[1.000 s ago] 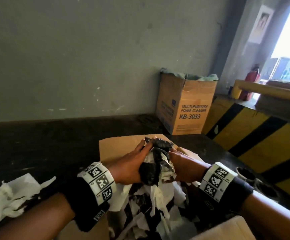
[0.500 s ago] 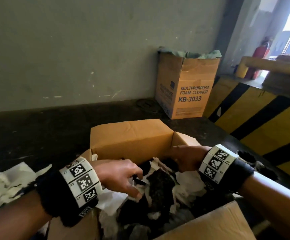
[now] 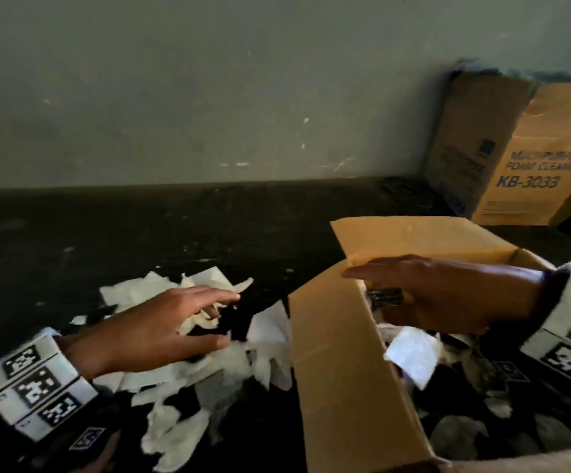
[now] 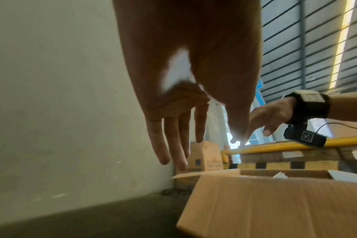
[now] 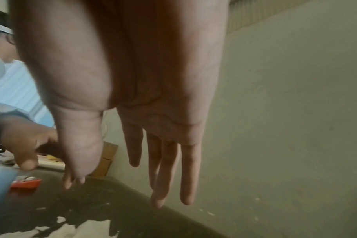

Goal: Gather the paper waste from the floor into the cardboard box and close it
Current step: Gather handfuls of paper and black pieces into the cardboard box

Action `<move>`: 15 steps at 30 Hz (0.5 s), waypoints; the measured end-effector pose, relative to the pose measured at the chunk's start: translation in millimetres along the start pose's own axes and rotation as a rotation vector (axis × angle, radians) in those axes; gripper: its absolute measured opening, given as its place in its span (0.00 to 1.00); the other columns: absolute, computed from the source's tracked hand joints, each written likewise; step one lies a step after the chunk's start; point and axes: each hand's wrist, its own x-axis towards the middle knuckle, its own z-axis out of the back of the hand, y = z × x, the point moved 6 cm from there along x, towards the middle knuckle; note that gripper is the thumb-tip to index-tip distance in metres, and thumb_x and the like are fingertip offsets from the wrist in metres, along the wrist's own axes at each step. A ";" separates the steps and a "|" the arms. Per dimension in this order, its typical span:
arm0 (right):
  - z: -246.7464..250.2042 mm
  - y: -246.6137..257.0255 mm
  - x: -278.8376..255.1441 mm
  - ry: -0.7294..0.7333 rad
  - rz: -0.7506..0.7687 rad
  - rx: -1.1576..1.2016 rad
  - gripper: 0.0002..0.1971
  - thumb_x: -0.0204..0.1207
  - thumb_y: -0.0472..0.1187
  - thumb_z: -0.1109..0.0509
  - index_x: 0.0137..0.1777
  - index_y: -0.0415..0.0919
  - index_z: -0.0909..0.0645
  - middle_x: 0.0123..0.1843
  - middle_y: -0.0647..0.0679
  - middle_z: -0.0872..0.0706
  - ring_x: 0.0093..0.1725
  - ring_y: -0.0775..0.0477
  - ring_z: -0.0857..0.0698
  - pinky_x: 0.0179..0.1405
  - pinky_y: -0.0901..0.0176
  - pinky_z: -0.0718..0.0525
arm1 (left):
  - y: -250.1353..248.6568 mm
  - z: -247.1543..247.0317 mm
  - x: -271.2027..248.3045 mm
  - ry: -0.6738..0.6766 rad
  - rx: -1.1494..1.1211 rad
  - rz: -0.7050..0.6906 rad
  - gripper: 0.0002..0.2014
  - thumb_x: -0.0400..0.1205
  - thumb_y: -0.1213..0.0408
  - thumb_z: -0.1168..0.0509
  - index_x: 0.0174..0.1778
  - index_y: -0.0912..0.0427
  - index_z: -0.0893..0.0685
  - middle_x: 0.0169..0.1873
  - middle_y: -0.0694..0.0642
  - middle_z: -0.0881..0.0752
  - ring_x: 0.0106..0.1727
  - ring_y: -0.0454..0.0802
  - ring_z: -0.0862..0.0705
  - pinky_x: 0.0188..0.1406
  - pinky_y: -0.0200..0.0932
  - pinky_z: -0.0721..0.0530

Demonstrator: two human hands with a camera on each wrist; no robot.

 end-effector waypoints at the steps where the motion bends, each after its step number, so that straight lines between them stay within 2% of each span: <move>1: -5.4 25.0 20.2 0.027 0.011 -0.006 0.32 0.81 0.49 0.35 0.81 0.62 0.46 0.80 0.62 0.35 0.76 0.62 0.33 0.70 0.71 0.35 | 33.6 2.6 -20.7 0.003 0.006 0.047 0.29 0.68 0.30 0.39 0.66 0.27 0.33 0.55 0.16 0.26 0.61 0.17 0.30 0.54 0.15 0.32; 3: -16.9 63.7 53.6 0.057 0.030 -0.017 0.34 0.81 0.49 0.36 0.82 0.60 0.49 0.81 0.59 0.36 0.77 0.59 0.34 0.68 0.71 0.36 | 92.3 -2.8 -50.0 0.018 0.030 0.111 0.30 0.69 0.30 0.39 0.68 0.25 0.36 0.61 0.23 0.26 0.63 0.20 0.30 0.60 0.23 0.29; 4: -24.4 84.6 77.2 0.068 0.046 -0.024 0.34 0.81 0.50 0.36 0.83 0.59 0.49 0.81 0.56 0.36 0.78 0.57 0.34 0.71 0.68 0.35 | 125.0 -6.5 -66.3 0.026 0.016 0.150 0.32 0.69 0.30 0.39 0.70 0.26 0.38 0.66 0.26 0.30 0.66 0.22 0.31 0.63 0.27 0.30; 6: -45.9 116.4 117.4 0.097 0.060 -0.004 0.34 0.81 0.52 0.37 0.83 0.55 0.49 0.82 0.52 0.36 0.80 0.53 0.37 0.77 0.60 0.37 | 184.1 -19.1 -93.2 0.063 -0.023 0.246 0.39 0.67 0.27 0.38 0.74 0.29 0.43 0.74 0.30 0.36 0.73 0.27 0.36 0.71 0.32 0.35; 9: -86.1 139.0 171.0 0.090 0.027 0.088 0.36 0.80 0.53 0.36 0.84 0.51 0.48 0.83 0.48 0.37 0.81 0.48 0.38 0.79 0.51 0.36 | 254.5 -34.2 -121.1 0.042 -0.035 0.396 0.52 0.60 0.20 0.42 0.78 0.34 0.52 0.81 0.42 0.45 0.81 0.41 0.46 0.80 0.48 0.41; 11: -121.0 139.5 201.1 0.137 -0.081 0.159 0.38 0.80 0.55 0.36 0.84 0.49 0.51 0.85 0.45 0.43 0.83 0.46 0.42 0.81 0.48 0.39 | 287.0 -44.3 -136.4 0.049 -0.022 0.513 0.55 0.59 0.19 0.43 0.79 0.36 0.58 0.83 0.50 0.54 0.83 0.49 0.54 0.81 0.59 0.47; 13: -157.4 125.6 220.9 0.192 -0.272 0.217 0.40 0.80 0.59 0.39 0.84 0.50 0.56 0.86 0.42 0.54 0.85 0.42 0.47 0.80 0.47 0.42 | 306.9 -50.2 -143.7 0.051 -0.001 0.624 0.54 0.63 0.23 0.42 0.79 0.38 0.63 0.83 0.54 0.62 0.83 0.56 0.61 0.79 0.66 0.52; 15: -187.2 105.9 234.6 0.132 -0.474 0.263 0.42 0.79 0.63 0.40 0.84 0.51 0.59 0.86 0.38 0.60 0.84 0.36 0.48 0.80 0.42 0.41 | 321.2 -49.5 -144.2 0.003 -0.012 0.693 0.53 0.65 0.25 0.41 0.79 0.37 0.65 0.82 0.56 0.64 0.82 0.59 0.62 0.77 0.70 0.53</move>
